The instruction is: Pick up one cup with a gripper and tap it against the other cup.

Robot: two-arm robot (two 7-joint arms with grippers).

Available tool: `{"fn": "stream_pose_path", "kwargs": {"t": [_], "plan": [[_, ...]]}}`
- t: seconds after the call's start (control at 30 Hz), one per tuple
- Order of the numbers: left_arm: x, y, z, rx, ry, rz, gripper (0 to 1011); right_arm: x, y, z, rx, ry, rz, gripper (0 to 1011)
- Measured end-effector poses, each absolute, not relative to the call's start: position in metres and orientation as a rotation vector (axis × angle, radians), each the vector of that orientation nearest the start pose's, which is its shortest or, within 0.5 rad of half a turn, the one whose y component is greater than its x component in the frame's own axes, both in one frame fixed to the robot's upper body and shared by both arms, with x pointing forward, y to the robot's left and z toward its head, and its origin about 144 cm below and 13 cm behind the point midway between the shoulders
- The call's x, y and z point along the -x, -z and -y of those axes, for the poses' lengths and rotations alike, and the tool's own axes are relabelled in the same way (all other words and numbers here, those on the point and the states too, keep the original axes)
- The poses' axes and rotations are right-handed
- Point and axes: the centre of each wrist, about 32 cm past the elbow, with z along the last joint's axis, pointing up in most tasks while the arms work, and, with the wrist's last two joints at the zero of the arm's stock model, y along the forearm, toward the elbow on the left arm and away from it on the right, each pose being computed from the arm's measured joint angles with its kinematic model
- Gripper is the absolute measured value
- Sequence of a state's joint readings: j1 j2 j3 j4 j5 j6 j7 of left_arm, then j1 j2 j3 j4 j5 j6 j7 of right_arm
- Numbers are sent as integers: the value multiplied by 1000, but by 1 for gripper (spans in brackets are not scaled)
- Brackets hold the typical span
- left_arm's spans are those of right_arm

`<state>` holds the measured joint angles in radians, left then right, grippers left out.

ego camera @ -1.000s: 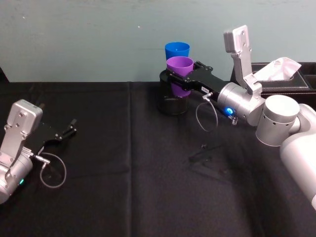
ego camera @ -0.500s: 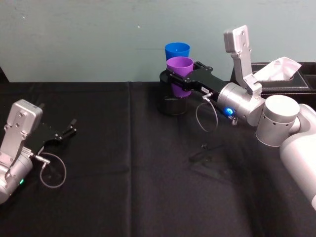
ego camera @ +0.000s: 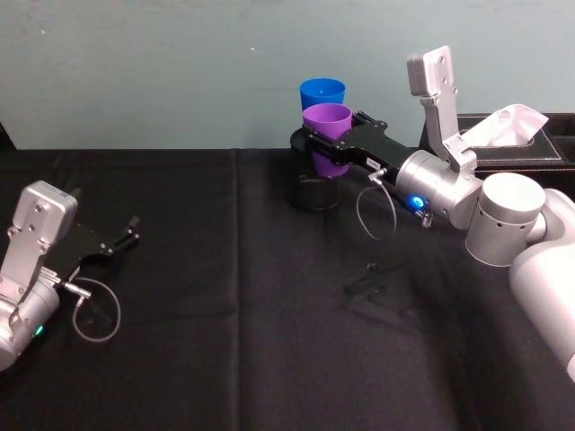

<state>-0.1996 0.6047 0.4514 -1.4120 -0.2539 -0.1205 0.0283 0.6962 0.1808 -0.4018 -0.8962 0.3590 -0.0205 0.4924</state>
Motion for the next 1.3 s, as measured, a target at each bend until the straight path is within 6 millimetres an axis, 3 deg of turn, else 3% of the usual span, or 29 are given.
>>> {"fn": "stream_pose_path", "kwargs": {"t": [1.3], "plan": [[-489,-1140,-310,-304,-1248,285,1000,-634,-1203,219,44,888,-9,735]]}}
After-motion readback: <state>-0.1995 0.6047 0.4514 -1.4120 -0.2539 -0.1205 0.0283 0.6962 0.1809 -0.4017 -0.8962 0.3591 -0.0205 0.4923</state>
